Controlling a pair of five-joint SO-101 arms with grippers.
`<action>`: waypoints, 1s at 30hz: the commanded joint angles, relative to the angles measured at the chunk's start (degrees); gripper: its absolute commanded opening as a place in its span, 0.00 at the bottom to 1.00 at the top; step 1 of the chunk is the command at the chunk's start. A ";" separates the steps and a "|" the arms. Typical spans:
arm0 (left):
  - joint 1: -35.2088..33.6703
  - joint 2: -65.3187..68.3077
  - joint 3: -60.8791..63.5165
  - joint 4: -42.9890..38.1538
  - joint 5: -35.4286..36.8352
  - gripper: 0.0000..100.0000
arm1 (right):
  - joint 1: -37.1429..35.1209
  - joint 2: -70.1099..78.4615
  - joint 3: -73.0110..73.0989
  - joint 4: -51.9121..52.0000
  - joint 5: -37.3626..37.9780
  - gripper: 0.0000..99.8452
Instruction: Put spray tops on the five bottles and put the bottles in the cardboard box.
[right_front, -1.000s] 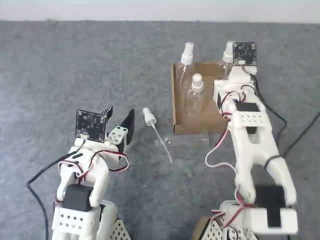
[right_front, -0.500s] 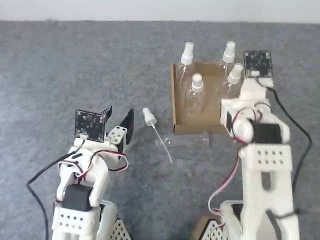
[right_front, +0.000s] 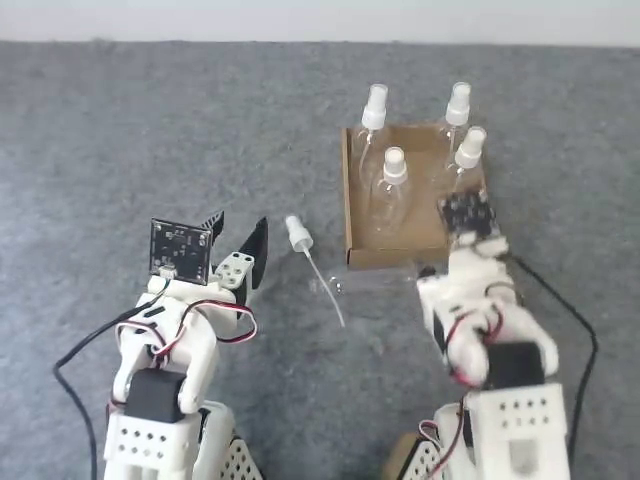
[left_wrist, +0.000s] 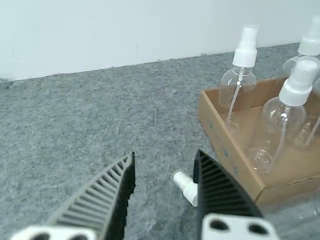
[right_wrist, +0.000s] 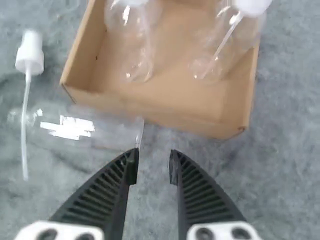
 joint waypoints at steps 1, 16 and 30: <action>-0.18 -0.53 -0.22 -1.23 0.79 0.18 | -0.66 -14.37 9.76 0.40 1.14 0.06; -9.14 -0.97 1.71 -1.49 1.14 0.17 | -0.57 -33.19 23.21 3.65 1.23 0.05; -13.01 -0.97 10.07 -8.79 0.70 0.18 | -0.57 -33.36 33.41 3.74 1.23 0.05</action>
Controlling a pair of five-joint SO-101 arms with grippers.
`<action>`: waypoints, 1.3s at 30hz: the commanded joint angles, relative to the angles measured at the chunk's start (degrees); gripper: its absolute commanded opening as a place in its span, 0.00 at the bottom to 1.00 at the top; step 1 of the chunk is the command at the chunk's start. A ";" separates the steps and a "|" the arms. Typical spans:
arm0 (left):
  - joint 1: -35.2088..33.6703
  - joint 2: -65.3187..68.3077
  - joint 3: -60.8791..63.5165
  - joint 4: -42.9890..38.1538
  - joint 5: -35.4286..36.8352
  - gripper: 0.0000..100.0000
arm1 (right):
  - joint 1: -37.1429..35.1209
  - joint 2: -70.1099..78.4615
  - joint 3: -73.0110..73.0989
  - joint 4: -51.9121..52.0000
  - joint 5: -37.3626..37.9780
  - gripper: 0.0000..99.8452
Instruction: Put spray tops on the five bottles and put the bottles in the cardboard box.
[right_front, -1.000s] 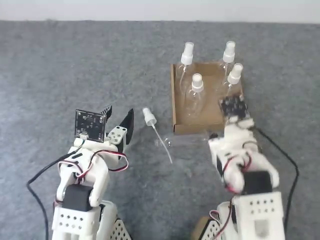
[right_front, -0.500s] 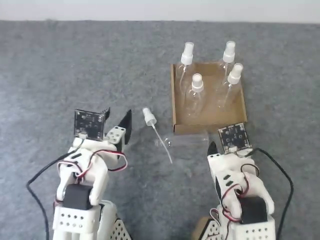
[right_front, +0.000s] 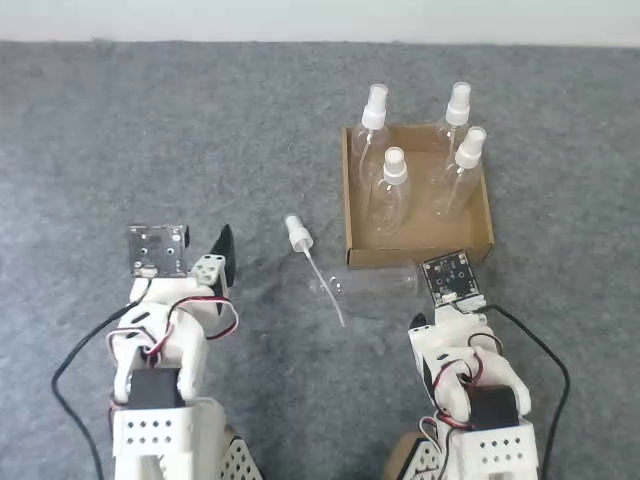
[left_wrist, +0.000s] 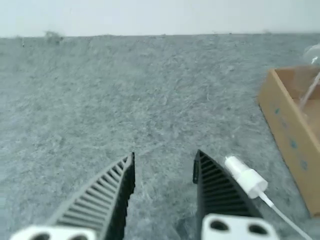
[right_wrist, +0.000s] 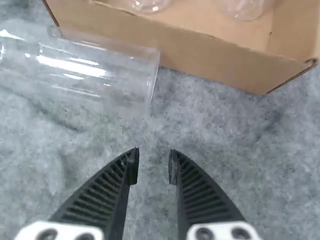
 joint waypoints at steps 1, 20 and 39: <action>-1.23 -1.05 -0.31 -2.11 0.09 0.18 | -0.22 -1.01 1.32 0.22 0.88 0.05; -1.14 -1.05 -1.10 0.35 -0.97 0.18 | -0.31 -1.01 1.32 0.22 0.79 0.05; 8.53 1.41 -10.59 18.55 -5.01 0.18 | -0.31 -1.01 1.32 0.22 0.79 0.05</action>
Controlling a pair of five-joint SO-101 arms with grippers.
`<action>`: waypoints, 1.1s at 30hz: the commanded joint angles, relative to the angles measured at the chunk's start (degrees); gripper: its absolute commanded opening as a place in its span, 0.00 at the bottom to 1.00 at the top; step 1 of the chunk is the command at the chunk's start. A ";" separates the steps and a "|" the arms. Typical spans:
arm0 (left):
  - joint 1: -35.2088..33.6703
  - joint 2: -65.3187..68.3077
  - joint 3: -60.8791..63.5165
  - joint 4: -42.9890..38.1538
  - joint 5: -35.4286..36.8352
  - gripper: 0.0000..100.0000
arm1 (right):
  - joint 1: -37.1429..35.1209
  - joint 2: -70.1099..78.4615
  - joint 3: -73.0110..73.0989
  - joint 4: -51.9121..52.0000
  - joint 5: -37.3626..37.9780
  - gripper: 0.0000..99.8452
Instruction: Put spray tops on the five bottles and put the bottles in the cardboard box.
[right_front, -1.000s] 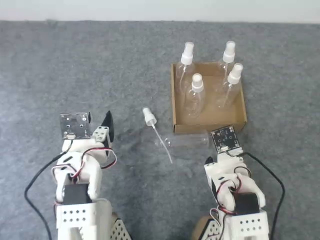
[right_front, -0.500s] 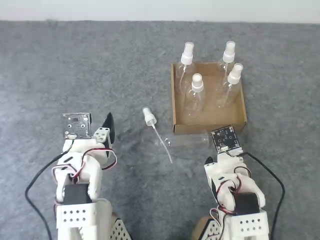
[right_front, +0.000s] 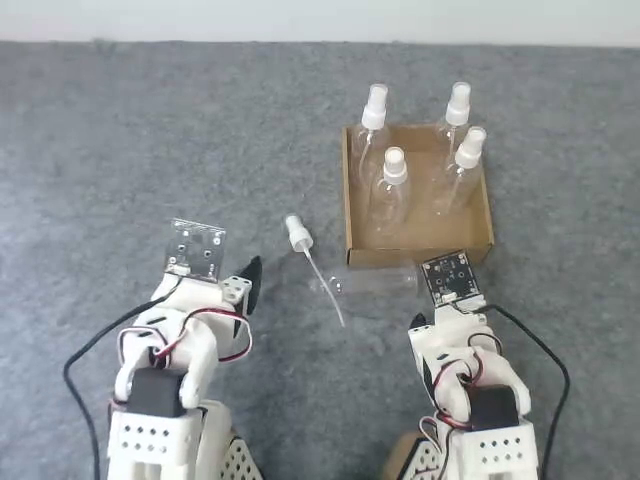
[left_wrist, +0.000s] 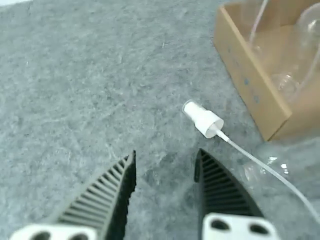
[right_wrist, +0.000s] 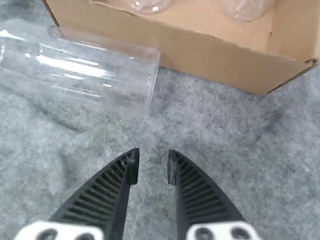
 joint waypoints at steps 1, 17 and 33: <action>-0.53 3.08 -3.91 -0.53 -0.70 0.18 | -0.22 -1.01 1.32 0.22 0.79 0.05; -6.15 37.54 -11.47 -15.47 -2.02 0.18 | -0.22 -1.01 1.32 0.22 0.79 0.05; -6.51 37.54 -9.54 -19.08 -1.85 0.17 | -0.22 -1.01 1.32 0.22 0.79 0.05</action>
